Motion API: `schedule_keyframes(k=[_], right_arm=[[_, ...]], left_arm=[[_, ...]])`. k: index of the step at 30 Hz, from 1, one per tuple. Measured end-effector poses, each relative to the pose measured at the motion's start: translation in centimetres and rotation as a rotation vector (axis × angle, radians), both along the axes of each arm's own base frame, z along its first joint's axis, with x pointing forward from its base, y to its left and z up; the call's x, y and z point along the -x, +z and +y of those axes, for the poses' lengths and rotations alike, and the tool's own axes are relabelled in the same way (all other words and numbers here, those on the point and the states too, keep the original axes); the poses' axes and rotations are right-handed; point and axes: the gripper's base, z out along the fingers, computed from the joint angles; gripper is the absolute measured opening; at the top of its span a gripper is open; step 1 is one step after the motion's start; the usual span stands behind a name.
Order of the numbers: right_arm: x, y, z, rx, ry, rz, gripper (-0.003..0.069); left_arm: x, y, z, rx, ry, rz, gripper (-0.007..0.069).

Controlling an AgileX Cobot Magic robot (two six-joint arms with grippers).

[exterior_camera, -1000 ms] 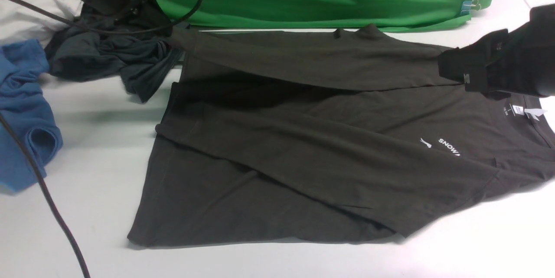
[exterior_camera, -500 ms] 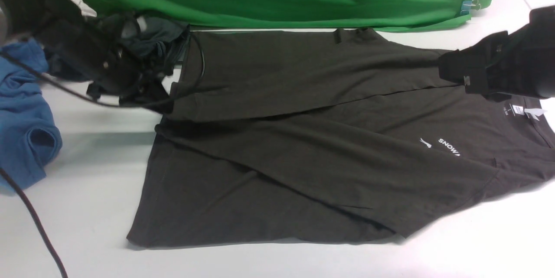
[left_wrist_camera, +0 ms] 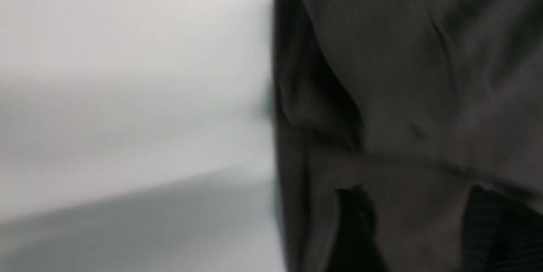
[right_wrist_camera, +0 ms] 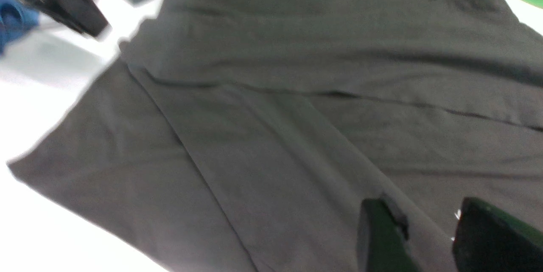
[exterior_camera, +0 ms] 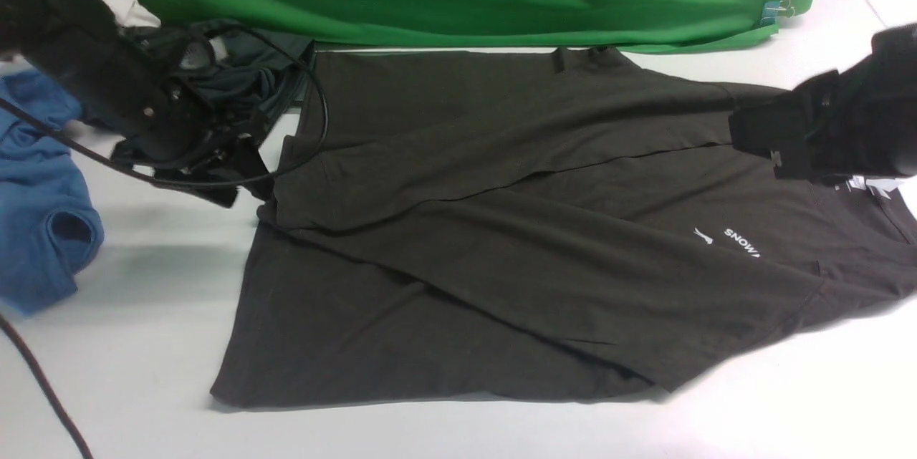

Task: Fold a long-sleeved shirt on a white desktop.
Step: 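Fold the left side of the dark shirt inward over its body with the left gripper, then grasp the near edge of the shirt at its hem and shoulder corners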

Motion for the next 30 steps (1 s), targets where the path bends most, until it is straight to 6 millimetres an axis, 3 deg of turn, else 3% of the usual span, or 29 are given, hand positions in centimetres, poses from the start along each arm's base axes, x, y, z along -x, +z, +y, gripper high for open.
schedule_keyframes(k=[3, 6, 9, 13, 16, 23, 26, 30], right_arm=[[0.1, -0.2, -0.1, 0.031, 0.006, 0.007, 0.0241], [0.1, -0.2, -0.2, 0.036, 0.007, 0.012, 0.0241], [0.1, -0.2, -0.2, 0.039, 0.008, 0.012, 0.0241], [0.1, -0.3, -0.2, 0.041, 0.009, 0.019, 0.0241], [0.2, -0.3, -0.2, 0.042, 0.01, 0.022, 0.0241], [0.2, -0.3, -0.2, 0.041, 0.009, 0.023, 0.0241], [0.2, -0.3, -0.2, 0.041, 0.009, 0.023, 0.0241], [0.2, -0.3, -0.2, 0.041, 0.009, 0.023, 0.0241]], left_arm=[[2.0, 1.7, -0.3, -0.001, 0.019, 0.019, 0.0481], [4.1, 2.0, -0.9, -0.005, 0.029, 0.038, 0.0525], [7.5, 1.3, -1.4, -0.013, 0.1, 0.042, 0.0556], [12.1, -1.4, -1.6, -0.023, 0.191, 0.118, 0.0565], [14.1, -3.2, -1.6, -0.031, 0.22, 0.154, 0.0565], [15.1, -6.9, -1.7, -0.019, 0.329, 0.156, 0.0565], [14.8, -7.3, -1.8, 0.0, 0.323, 0.151, 0.0563], [14.3, -7.7, -2.0, 0.027, 0.281, 0.117, 0.0498]])
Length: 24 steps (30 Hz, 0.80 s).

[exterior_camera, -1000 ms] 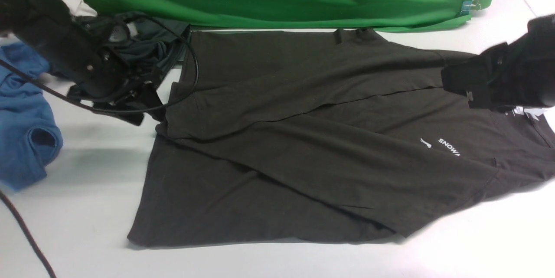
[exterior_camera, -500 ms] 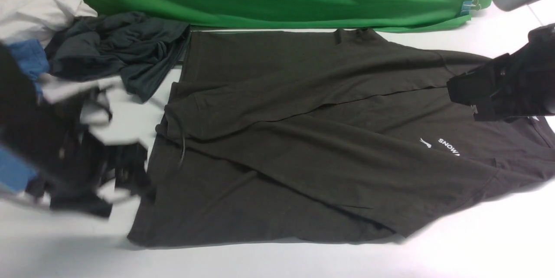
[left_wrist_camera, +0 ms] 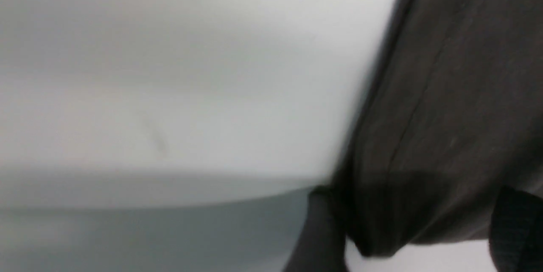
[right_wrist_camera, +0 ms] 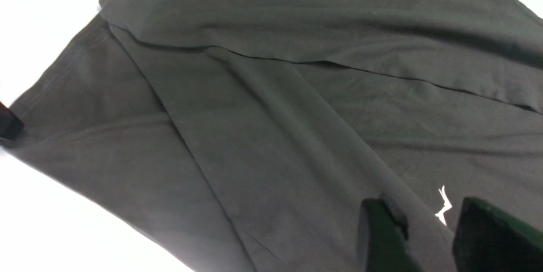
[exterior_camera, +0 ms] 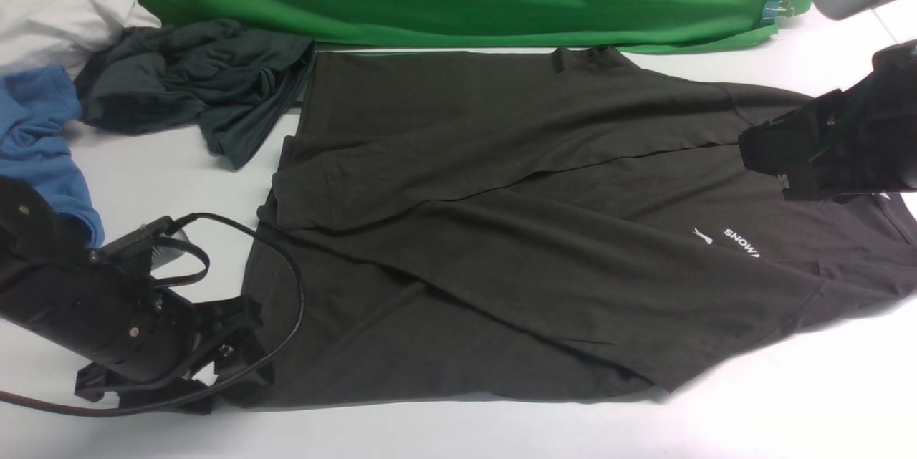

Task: Fold a long-sleeved shirt on a white desktop.
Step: 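Grasp the near edge of the shirt at its hem and shoulder corners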

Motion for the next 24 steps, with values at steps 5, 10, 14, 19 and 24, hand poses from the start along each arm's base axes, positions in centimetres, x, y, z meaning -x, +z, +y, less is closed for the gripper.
schedule_keyframes(k=[5, 10, 14, 19, 24], right_arm=[[0.0, 0.0, 0.0, 0.0, 0.0, 0.001, 0.0241], [0.0, 0.0, 0.0, 0.0, 0.0, 0.001, 0.0241], [0.1, -0.1, 0.0, 0.012, 0.011, 0.003, 0.0241], [0.7, -0.7, -0.1, 0.213, 0.231, -0.013, 0.0241], [0.9, -3.5, -0.1, 0.415, 0.504, 0.051, 0.0241]], left_arm=[[-0.2, -0.3, 0.1, -0.011, -0.023, -0.018, 0.0335], [-0.3, -0.4, 0.2, -0.029, -0.032, -0.026, 0.0154], [-0.3, -0.4, 0.4, -0.044, -0.046, -0.03, 0.0041], [-0.1, 0.1, 0.6, -0.078, -0.073, -0.053, 0.0036], [0.0, 0.6, 0.6, -0.087, -0.07, -0.073, 0.0036]])
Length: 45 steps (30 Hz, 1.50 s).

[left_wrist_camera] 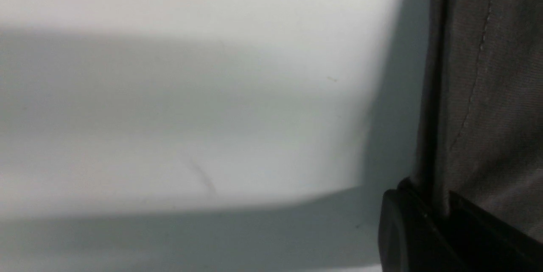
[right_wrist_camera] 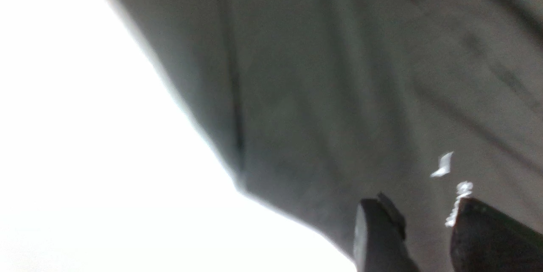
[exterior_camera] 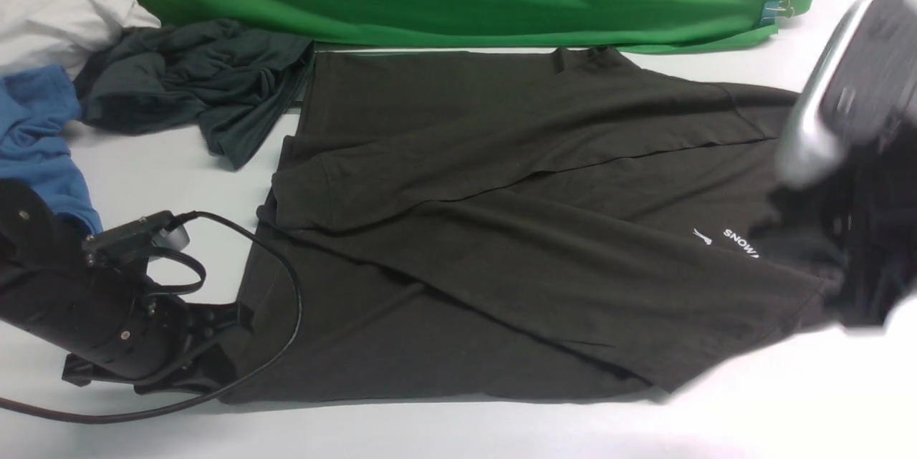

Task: Fold a long-sleeved shirt on a white desktop.
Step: 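Grasp the near edge of the shirt at its hem and shoulder corners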

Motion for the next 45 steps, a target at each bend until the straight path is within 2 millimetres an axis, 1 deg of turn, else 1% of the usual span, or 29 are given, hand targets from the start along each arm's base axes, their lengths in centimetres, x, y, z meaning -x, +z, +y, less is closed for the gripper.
schedule_keyframes(k=[2, 4, 5, 6, 8, 10, 11, 12, 13, 15, 17, 18, 21, 23, 24, 26, 28, 29, 30, 33, 36, 38, 39, 41, 42, 45], right_arm=[[-0.3, -1.8, 0.1, 0.035, 0.03, 0.037, 0.0242], [-1.0, -4.6, 0.2, 0.064, 0.04, 0.065, 0.027], [-0.9, -5.0, 0.2, 0.068, 0.043, 0.073, 0.0275], [-1.2, -6.8, 0.5, 0.096, 0.069, 0.085, 0.033], [-1.1, -8.9, 1.0, 0.151, 0.157, 0.1, 0.0421], [-0.7, -10.4, 1.7, 0.194, 0.246, 0.12, 0.0499], [-0.7, -10.5, 1.7, 0.195, 0.249, 0.121, 0.0499], [-0.6, -11.4, 2.1, 0.211, 0.284, 0.134, 0.0532], [-0.7, -11.8, 2.4, 0.216, 0.296, 0.136, 0.0544], [-1.0, -12.7, 2.9, 0.224, 0.312, 0.133, 0.0549], [-1.6, -13.7, 3.3, 0.23, 0.317, 0.124, 0.054], [-1.6, -13.8, 3.3, 0.231, 0.318, 0.128, 0.0538], [-2.4, -15.2, 3.7, 0.237, 0.311, 0.118, 0.0498], [-2.7, -15.9, 3.8, 0.24, 0.304, 0.128, 0.0447], [-2.7, -15.9, 3.9, 0.236, 0.295, 0.127, 0.043], [-2.8, -16.0, 3.9, 0.224, 0.264, 0.131, 0.0372], [-2.9, -16.1, 3.9, 0.214, 0.24, 0.128, 0.0297], [-2.9, -16.1, 3.9, 0.213, 0.237, 0.129, 0.029], [-3.0, -16.1, 3.9, 0.21, 0.228, 0.129, 0.0239], [-3.0, -16.1, 4.0, 0.204, 0.213, 0.129, 0.0164], [-3.0, -16.2, 4.0, 0.204, 0.209, 0.138, 0.0142], [-2.9, -16.2, 3.9, 0.206, 0.211, 0.148, 0.0141], [-2.7, -16.0, 3.9, 0.21, 0.215, 0.165, 0.0141], [-2.4, -15.8, 3.8, 0.214, 0.22, 0.187, 0.0141], [-2.2, -15.6, 3.7, 0.216, 0.223, 0.198, 0.0141], [-1.0, -14.1, 3.2, 0.212, 0.211, 0.25, 0.0115]], left_arm=[[0.0, 0.0, 0.0, 0.0, 0.002, -0.001, 0.0036], [0.0, 0.0, 0.0, 0.001, 0.003, 0.001, 0.0036], [0.0, 0.0, 0.0, 0.001, 0.003, 0.001, 0.0036], [0.0, 0.0, 0.0, 0.003, 0.003, 0.003, 0.0038], [0.0, 0.1, -0.1, 0.007, 0.005, 0.004, 0.0038], [0.0, 0.1, -0.1, 0.01, 0.007, 0.004, 0.0037], [0.0, 0.1, -0.1, 0.01, 0.007, 0.004, 0.0037], [0.0, 0.1, -0.1, 0.01, 0.005, 0.003, 0.0037], [0.0, 0.1, -0.1, 0.011, 0.006, 0.004, 0.0037], [0.0, 0.1, -0.1, 0.012, 0.004, 0.004, 0.0037], [0.0, 0.1, -0.1, 0.013, 0.003, 0.004, 0.0037], [0.1, 0.1, -0.1, 0.013, 0.003, 0.004, 0.0037], [0.1, 0.1, -0.1, 0.017, 0.003, 0.005, 0.0037], [0.1, 0.1, -0.1, 0.017, 0.003, 0.005, 0.0037], [0.1, 0.1, -0.2, 0.018, 0.004, 0.005, 0.0039], [0.1, 0.1, -0.2, 0.018, 0.003, 0.005, 0.0038], [0.1, 0.1, -0.2, 0.019, 0.002, 0.005, 0.0038], [0.1, 0.1, -0.2, 0.019, 0.002, 0.004, 0.0038], [0.1, 0.1, -0.2, 0.02, 0.001, 0.005, 0.0037], [0.1, 0.2, -0.2, 0.021, 0.001, 0.003, 0.0037], [0.2, 0.8, -0.2, 0.019, 0.0, -0.022, 0.0037], [0.3, 1.1, -0.2, 0.019, -0.001, -0.033, 0.0037], [0.5, 1.8, -0.2, 0.012, -0.008, -0.057, 0.0037], [0.7, 2.2, -0.2, 0.007, -0.015, -0.069, 0.0037], [0.8, 2.5, -0.2, 0.004, -0.019, -0.079, 0.0037], [1.4, 3.8, -0.3, -0.001, -0.035, -0.117, 0.0037]])
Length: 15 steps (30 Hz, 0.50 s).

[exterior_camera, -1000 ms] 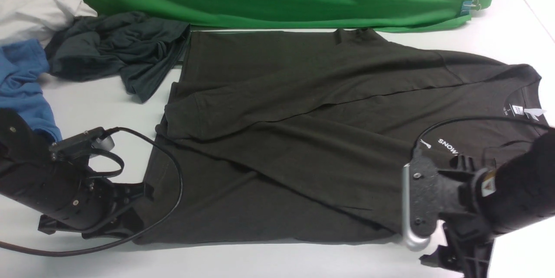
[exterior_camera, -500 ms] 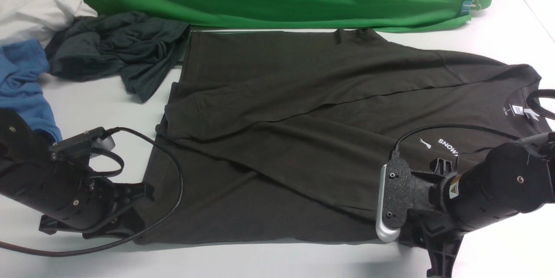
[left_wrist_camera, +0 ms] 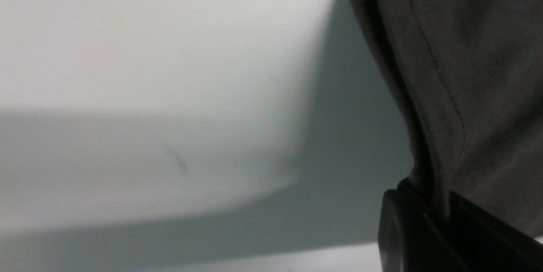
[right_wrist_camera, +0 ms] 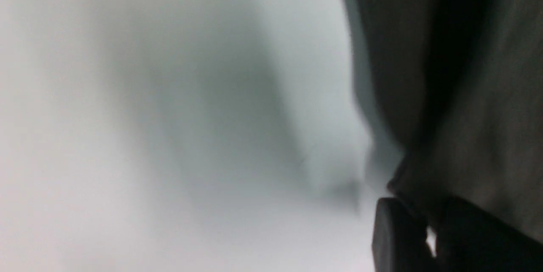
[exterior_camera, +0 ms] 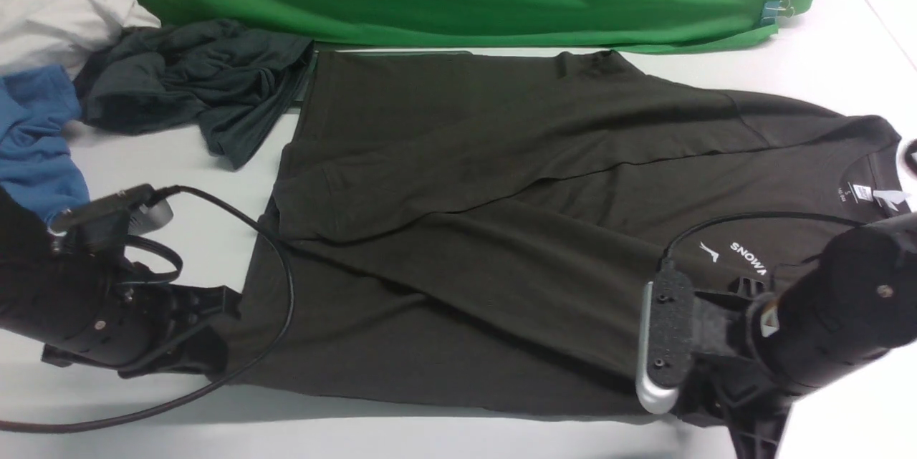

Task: Fold a long-sleeved shirt on a white desktop.
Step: 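Grasp the near edge of the shirt at its hem and shoulder corners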

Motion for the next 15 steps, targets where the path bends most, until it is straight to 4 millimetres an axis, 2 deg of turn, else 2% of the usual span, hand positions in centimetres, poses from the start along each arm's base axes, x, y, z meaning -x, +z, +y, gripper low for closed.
schedule_keyframes(k=[5, 9, 15], right_arm=[[1.7, 1.6, -0.7, 0.014, -0.054, 0.092, 0.0026], [2.3, 2.2, -1.0, 0.021, -0.069, 0.123, 0.0017], [1.5, 3.4, -0.7, -0.053, -0.059, -0.039, 0.0035]], left_arm=[[1.0, 1.8, -0.2, 0.003, -0.016, -0.049, 0.0037], [1.9, 2.9, -0.3, 0.004, -0.018, -0.094, 0.0037], [2.8, 2.6, -0.3, -0.017, -0.019, -0.107, 0.0037]])
